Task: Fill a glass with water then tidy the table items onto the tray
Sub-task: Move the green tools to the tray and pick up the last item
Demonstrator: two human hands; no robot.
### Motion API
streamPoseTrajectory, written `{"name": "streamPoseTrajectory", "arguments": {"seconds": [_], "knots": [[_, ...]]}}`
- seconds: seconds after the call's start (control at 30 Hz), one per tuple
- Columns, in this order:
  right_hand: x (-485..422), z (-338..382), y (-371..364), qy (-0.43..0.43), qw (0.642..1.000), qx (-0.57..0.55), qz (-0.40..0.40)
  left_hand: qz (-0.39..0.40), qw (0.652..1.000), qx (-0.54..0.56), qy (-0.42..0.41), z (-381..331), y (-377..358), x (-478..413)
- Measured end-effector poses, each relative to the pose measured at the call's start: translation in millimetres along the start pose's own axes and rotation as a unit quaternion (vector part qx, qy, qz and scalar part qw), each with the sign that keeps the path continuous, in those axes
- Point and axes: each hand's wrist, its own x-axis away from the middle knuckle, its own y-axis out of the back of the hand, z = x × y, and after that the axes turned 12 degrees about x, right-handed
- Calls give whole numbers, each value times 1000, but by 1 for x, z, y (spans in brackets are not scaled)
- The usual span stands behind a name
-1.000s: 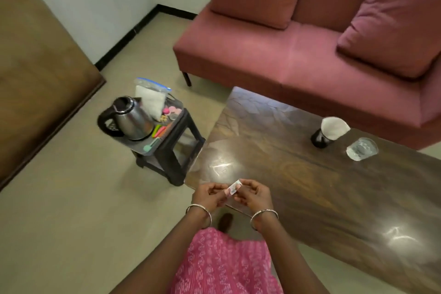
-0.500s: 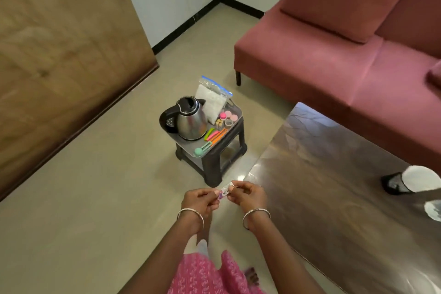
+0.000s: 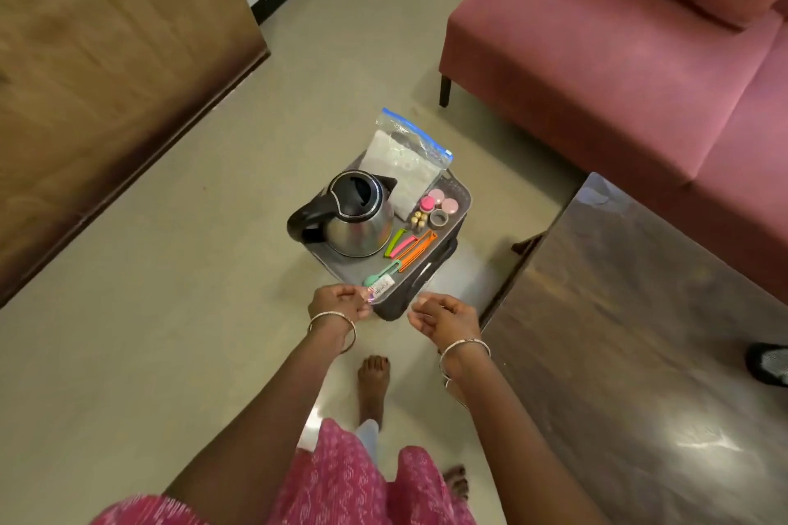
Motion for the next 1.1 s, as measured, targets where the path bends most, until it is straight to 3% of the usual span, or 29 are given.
{"name": "streamPoseTrajectory", "arguments": {"seconds": [0.2,0.47,1.1], "knots": [[-40,-17,8,-41,998,17,-35,-80,992,-95,8,-6,-12,-67],[-70,-49,20,-101,992,12,-70,-163,955,-249,7,-11,-46,-101],[-64,-51,7,-89,995,26,-41,-133,946,-292,49,-5,-59,-116]]}}
